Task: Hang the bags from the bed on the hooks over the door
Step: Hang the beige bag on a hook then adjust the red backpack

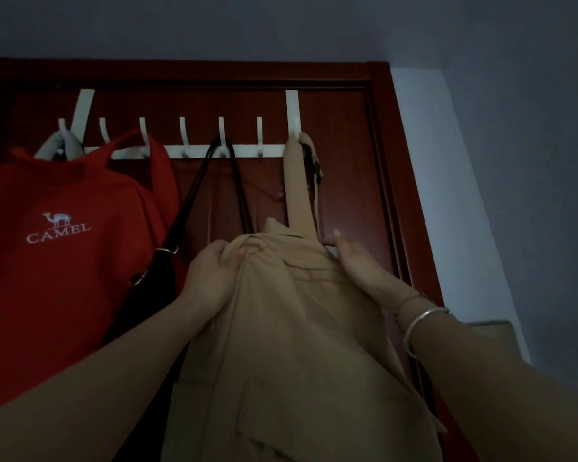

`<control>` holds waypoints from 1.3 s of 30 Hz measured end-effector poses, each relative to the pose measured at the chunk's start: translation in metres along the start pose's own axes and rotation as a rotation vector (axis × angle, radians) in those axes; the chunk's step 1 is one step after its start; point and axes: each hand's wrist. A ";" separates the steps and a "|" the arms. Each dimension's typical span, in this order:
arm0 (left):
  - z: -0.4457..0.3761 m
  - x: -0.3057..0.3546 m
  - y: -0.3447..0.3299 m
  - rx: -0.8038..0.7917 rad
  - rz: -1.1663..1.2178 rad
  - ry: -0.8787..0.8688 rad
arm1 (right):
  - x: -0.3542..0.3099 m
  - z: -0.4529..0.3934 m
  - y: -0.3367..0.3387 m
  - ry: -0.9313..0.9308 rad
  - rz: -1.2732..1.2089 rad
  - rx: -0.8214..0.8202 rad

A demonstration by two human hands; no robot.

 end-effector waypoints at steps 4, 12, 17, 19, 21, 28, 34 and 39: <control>-0.006 -0.009 -0.005 0.026 0.018 -0.019 | -0.011 -0.022 -0.008 0.015 -0.117 0.058; -0.024 0.002 -0.011 0.182 0.186 -0.031 | 0.021 -0.029 0.015 0.009 0.169 0.338; -0.026 -0.010 -0.004 0.266 0.232 0.081 | 0.042 -0.015 0.027 0.028 0.282 0.360; -0.016 -0.025 -0.004 0.089 0.111 0.139 | 0.036 -0.011 0.016 -0.017 0.293 0.353; -0.003 -0.034 -0.004 -0.079 -0.034 0.145 | 0.028 -0.004 0.003 -0.092 0.299 0.323; 0.027 -0.020 0.019 -0.186 -0.167 0.036 | 0.008 0.039 -0.017 0.040 0.073 0.383; 0.045 -0.009 0.066 0.259 -0.484 -0.262 | -0.048 0.070 -0.047 0.551 0.301 0.163; 0.052 -0.041 0.096 -0.098 -0.471 0.181 | -0.081 0.080 -0.102 0.560 0.401 -0.179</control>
Point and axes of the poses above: each hand's wrist, its own z-axis away from the middle knuckle, its own y-axis out of the back of the hand, x = y × z, and after that the axes turned 13 degrees about -z, right-handed
